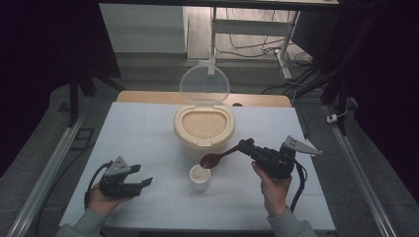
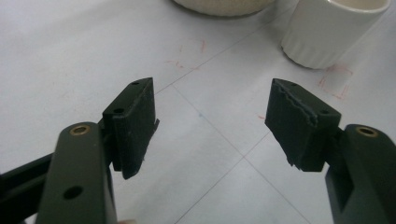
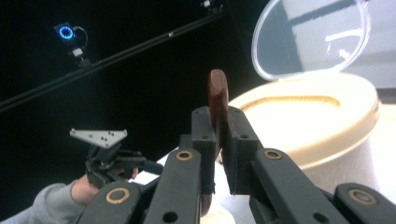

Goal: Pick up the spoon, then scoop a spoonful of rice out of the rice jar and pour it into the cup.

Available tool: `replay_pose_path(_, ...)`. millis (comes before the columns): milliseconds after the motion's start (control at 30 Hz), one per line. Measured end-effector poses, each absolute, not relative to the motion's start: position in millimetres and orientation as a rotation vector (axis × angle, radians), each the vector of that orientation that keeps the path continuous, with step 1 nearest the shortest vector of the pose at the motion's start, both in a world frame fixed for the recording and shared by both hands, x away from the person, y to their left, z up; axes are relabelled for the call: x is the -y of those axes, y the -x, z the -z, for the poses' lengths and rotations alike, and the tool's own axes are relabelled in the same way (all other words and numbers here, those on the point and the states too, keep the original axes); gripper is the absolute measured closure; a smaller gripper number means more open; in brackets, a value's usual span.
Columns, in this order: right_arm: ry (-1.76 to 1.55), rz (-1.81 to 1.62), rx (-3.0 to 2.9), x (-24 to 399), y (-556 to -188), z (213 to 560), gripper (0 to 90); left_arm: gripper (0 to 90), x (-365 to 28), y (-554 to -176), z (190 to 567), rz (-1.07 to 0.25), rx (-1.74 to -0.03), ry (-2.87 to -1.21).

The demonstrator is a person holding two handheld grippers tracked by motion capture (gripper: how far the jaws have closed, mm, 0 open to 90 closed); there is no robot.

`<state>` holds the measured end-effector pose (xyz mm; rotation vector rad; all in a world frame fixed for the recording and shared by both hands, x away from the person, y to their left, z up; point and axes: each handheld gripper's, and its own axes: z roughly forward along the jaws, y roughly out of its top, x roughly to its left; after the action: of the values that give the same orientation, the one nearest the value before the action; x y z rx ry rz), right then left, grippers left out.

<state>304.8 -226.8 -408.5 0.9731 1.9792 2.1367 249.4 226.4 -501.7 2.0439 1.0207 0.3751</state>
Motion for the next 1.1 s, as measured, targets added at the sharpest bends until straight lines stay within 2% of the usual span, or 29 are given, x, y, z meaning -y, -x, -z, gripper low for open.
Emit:
replay_pose_path(267,-0.945,-2.162,-1.874,236,-313,384,83.2,31.0,-226,-250,504,-0.372,-1.021,-2.056)
replay_pose_path(500,-0.976,-2.102,-1.811,237,-341,371,83.3,30.2,-226,-251,505,-0.365,-1.020,-2.067)
replay_pose_path(1100,-1.007,-1.841,-1.826,208,-382,366,83.3,29.9,-228,-252,507,-0.356,-1.025,-2.071)
